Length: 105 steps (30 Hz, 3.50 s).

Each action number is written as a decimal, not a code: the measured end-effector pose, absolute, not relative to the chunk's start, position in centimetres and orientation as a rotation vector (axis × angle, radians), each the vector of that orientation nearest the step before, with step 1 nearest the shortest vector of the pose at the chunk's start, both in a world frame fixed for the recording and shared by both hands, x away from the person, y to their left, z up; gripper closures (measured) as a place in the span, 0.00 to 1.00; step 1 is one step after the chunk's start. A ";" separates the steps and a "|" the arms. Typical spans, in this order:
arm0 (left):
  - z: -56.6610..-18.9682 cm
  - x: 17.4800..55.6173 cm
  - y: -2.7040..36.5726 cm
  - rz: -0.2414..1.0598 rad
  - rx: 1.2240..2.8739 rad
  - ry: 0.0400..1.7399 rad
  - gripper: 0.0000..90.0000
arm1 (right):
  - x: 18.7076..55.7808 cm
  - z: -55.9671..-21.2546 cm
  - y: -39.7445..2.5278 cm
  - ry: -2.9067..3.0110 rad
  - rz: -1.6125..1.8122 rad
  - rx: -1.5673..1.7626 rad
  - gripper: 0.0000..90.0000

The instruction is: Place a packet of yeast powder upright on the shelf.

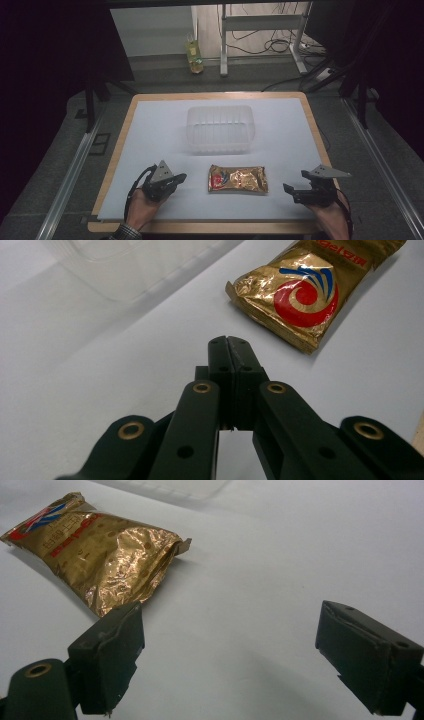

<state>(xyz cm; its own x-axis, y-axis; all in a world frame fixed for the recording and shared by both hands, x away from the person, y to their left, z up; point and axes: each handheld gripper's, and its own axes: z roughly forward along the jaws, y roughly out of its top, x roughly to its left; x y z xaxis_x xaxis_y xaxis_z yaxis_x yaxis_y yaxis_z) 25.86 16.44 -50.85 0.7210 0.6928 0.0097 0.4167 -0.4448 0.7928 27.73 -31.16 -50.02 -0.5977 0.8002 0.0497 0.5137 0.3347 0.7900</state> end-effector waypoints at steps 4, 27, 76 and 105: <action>-50.8 26.1 15.8 0.422 2.110 0.828 0.99 | 27.7 -50.0 -31.1 2.261 1.141 1.164 0.14; -51.2 27.5 11.6 0.390 2.107 0.733 0.99 | 27.8 -50.1 -30.7 2.275 1.141 1.144 0.14; -54.1 29.3 8.0 0.412 2.249 0.684 1.00 | 27.8 -50.0 -29.9 2.306 1.184 1.169 0.18; -54.3 29.3 8.1 0.393 2.234 0.703 1.00 | 30.5 -50.4 -27.1 2.515 1.402 1.480 0.30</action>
<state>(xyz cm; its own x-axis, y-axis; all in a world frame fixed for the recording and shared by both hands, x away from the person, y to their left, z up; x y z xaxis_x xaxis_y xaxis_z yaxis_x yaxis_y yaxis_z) 29.34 8.10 -54.28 0.8023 0.5936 0.0627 0.3639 -0.5697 0.7368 30.50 -27.05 -50.40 -0.5786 0.6671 0.4692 0.7500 0.2092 0.6275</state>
